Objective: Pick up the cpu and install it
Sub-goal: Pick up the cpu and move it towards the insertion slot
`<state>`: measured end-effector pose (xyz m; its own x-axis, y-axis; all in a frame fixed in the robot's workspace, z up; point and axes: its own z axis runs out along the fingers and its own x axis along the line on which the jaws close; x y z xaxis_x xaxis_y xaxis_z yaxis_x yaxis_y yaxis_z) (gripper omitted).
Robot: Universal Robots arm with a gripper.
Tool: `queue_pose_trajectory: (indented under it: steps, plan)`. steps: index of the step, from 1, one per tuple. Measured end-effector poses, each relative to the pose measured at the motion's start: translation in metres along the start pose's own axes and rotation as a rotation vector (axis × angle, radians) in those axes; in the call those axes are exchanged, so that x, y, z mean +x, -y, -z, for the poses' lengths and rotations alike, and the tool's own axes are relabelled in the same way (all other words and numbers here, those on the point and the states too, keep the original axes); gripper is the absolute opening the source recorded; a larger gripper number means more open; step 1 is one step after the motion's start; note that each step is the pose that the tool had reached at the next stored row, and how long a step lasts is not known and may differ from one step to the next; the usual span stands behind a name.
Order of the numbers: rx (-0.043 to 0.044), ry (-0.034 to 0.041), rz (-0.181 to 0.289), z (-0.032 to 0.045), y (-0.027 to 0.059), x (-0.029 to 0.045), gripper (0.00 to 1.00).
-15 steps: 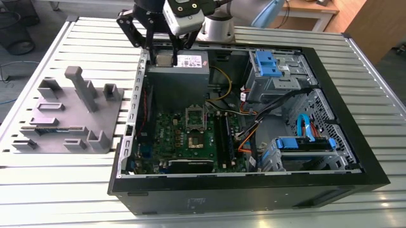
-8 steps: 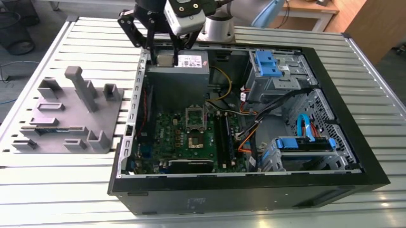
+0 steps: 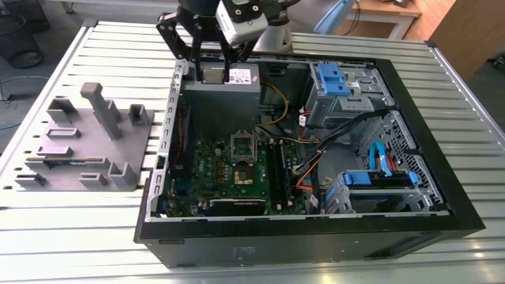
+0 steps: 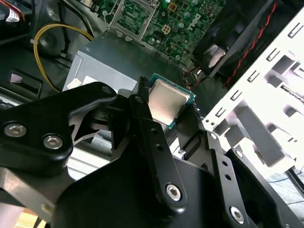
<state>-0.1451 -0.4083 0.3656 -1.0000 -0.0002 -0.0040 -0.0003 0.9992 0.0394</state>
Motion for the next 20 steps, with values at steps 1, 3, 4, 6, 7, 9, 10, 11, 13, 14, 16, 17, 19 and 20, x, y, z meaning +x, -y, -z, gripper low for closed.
queue_pose_trajectory:
  steps: [1, 3, 4, 6, 7, 9, 10, 11, 13, 14, 16, 17, 19, 20]
  plan:
    - [0.0000, 0.0000, 0.000, 0.0000, 0.0000, -0.0018, 0.47]
    - [0.0000, 0.0000, 0.000, -0.0001, 0.0000, -0.0055, 0.47]
    - [0.0000, 0.0000, 0.000, -0.0001, 0.0000, -0.0074, 0.47]
    - [0.0001, -0.0001, 0.000, -0.0001, 0.0000, -0.0107, 0.47]
    - [0.0001, -0.0001, 0.000, -0.0001, 0.0000, -0.0117, 0.47]
    - [0.0000, 0.0000, 0.000, -0.0001, 0.0001, -0.0119, 0.47]
    - [0.0001, -0.0001, 0.000, -0.0001, 0.0000, -0.0120, 0.47]
    - [0.0000, 0.0000, 0.000, -0.0001, 0.0000, -0.0121, 0.47]
    - [0.0000, 0.0000, 0.000, -0.0001, 0.0002, -0.0121, 0.47]
    - [0.0000, 0.0000, 0.000, -0.0001, 0.0004, -0.0121, 0.47]
    - [0.0000, 0.0000, 0.000, -0.0001, 0.0012, -0.0121, 0.47]
    - [0.0000, 0.0000, 0.000, -0.0001, 0.0016, -0.0121, 0.47]
    - [0.0000, 0.0000, 0.000, -0.0001, 0.0026, -0.0121, 0.47]
    - [0.0001, -0.0001, 0.000, 0.0000, 0.0031, -0.0121, 0.47]
